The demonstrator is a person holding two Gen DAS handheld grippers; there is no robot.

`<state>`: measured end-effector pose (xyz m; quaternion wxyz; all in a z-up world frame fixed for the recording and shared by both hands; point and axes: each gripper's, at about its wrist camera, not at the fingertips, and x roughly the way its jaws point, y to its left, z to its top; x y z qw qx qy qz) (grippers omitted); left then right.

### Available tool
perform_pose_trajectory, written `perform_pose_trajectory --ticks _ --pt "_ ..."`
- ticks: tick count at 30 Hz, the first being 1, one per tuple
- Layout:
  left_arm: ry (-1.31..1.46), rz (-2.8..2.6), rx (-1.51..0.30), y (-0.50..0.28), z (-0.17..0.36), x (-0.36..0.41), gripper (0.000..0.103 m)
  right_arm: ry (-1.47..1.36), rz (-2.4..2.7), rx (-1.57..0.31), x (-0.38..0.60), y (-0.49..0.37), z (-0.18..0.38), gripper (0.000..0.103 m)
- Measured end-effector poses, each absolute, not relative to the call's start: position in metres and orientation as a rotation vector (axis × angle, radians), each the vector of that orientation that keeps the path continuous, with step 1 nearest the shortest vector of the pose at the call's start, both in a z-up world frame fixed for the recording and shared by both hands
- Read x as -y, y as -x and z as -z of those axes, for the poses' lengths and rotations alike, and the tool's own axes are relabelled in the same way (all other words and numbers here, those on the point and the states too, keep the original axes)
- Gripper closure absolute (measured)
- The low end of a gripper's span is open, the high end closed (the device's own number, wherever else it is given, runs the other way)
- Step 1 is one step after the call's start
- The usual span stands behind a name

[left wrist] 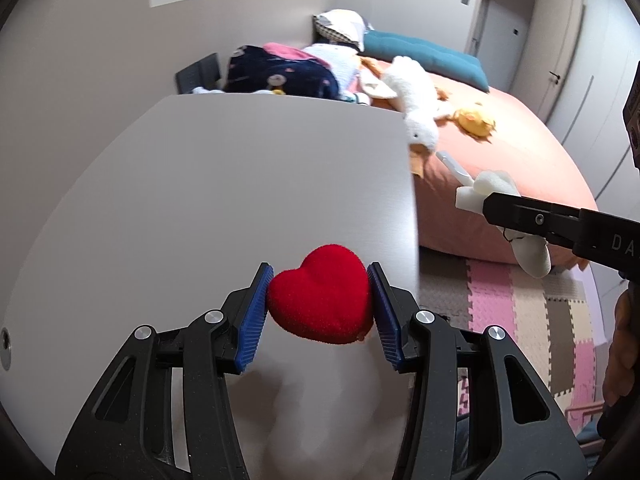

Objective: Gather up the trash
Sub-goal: 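Carry the red heart and white bunny over the black bin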

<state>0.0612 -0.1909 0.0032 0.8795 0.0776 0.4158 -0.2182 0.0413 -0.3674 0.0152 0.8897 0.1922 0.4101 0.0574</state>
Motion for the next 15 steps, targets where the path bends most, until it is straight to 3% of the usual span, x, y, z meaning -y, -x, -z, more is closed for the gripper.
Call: perform_pose_trajectory --ticks 15 --pt "-0.221 0.584 -0.865 -0.033 -0.004 0.261 0.055 -0.452 0.000 -0.821 0.434 0.001 -0.012 0.077"
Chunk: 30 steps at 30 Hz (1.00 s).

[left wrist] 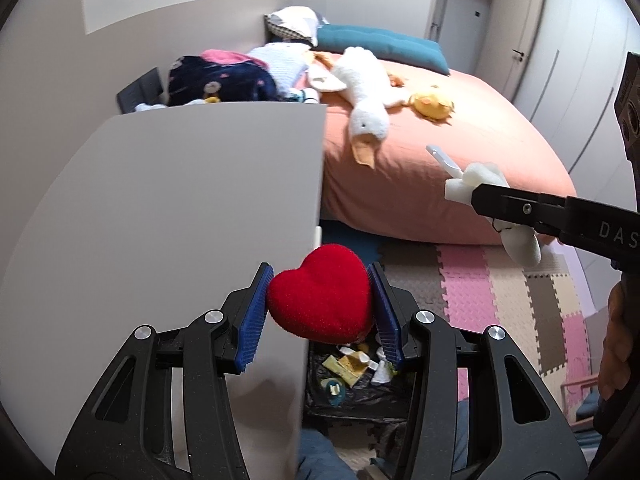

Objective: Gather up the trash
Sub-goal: 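Carry the red heart and white bunny over the black bin, then open both tools to drop the heart and bunny into the bin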

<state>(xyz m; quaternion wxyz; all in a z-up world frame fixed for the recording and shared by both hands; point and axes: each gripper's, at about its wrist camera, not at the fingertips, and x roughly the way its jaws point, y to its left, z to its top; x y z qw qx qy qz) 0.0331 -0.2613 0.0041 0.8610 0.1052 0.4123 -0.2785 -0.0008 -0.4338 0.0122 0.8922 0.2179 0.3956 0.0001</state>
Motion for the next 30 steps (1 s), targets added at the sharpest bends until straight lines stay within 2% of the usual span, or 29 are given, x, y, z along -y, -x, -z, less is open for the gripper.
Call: perform_pose_trajectory --ticks 20,21,22,23,24,25,30 --pt "-0.334 0.789 -0.872 0.009 0.005 0.333 0.055 -0.467 0.163 -0.797 0.492 0.044 -0.011 0.076" --pt "-0.335 0.793 -0.872 0.010 0.005 0.334 0.055 -0.461 0.166 -0.803 0.492 0.044 -0.011 0.072" --pt "-0.339 0.798 -0.873 0.010 0.005 0.335 0.054 -0.449 0.169 -0.812 0.491 0.044 -0.011 0.064" --pt "-0.351 0.799 -0.881 0.011 0.006 0.336 0.035 -0.422 0.181 -0.824 0.489 0.043 -0.011 0.056" --pt "-0.357 0.788 -0.880 0.012 0.006 0.336 0.005 -0.394 0.215 -0.827 0.488 0.043 -0.012 0.039" --pt "-0.357 0.769 -0.864 0.013 0.005 0.335 0.007 -0.378 0.240 -0.822 0.488 0.045 -0.013 0.032" --pt "-0.353 0.725 -0.868 0.007 0.004 0.326 0.007 -0.374 0.288 -0.795 0.494 0.049 -0.014 0.032"
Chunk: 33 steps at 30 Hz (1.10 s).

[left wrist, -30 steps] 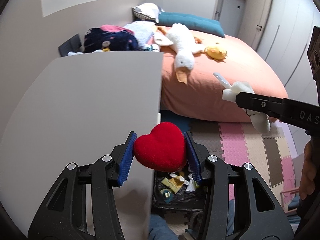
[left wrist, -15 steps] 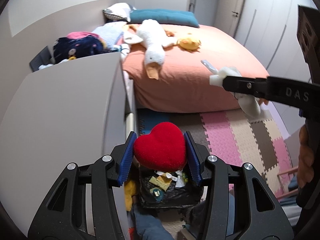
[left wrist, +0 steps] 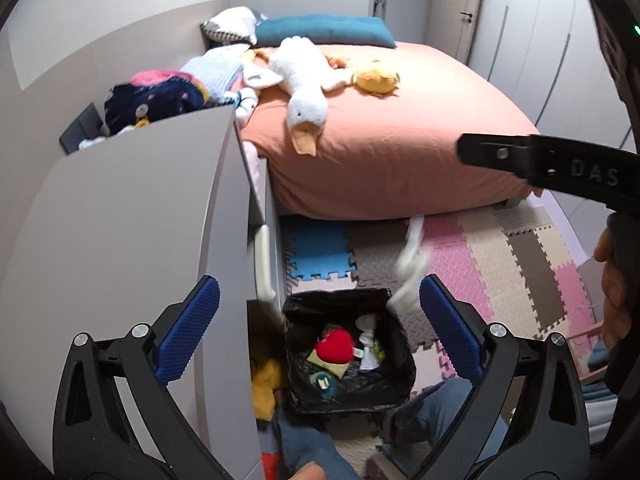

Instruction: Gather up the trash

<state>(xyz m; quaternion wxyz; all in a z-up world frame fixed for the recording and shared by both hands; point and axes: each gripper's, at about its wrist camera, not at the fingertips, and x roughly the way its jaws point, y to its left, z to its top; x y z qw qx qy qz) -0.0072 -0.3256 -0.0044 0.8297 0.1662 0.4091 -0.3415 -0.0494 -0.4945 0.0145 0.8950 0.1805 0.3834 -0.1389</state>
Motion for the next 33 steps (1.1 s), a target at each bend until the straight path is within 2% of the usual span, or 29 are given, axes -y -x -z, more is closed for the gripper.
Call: perform_pose_trajectory --ticks 33 --pt "-0.366 0.725 -0.807 0.016 -0.001 0.320 0.007 -0.381 0.283 -0.802 0.492 0.050 -0.009 0.031"
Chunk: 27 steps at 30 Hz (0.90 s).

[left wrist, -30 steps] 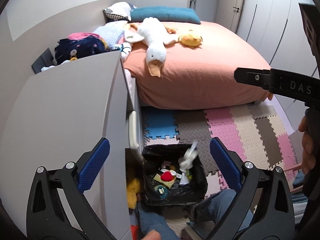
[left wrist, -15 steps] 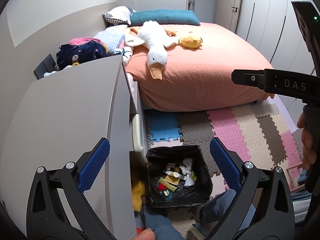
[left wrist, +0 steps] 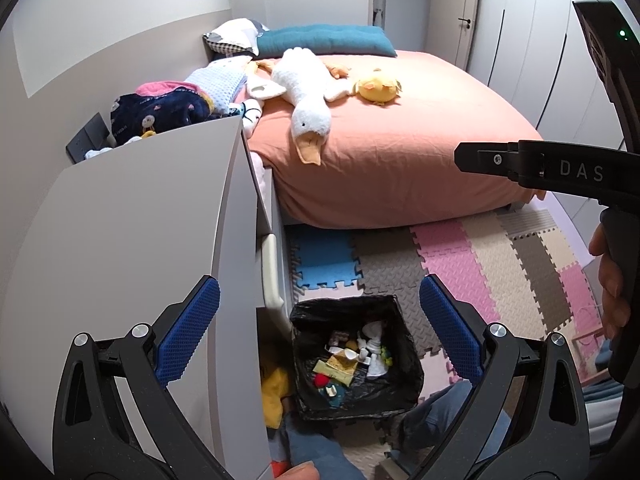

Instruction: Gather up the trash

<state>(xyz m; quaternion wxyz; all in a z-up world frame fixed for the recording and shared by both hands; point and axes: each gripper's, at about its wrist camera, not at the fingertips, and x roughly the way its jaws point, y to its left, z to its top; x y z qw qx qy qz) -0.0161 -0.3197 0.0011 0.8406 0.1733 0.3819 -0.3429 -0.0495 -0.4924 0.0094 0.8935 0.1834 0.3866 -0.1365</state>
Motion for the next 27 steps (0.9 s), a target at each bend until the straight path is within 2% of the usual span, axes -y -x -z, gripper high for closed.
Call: perform_pose_trajectory --ticks 27 --pt "-0.364 0.684 -0.800 0.0105 -0.0014 0.3171 0.007 -0.373 0.279 -0.807 0.4892 0.0481 -0.0111 0.031"
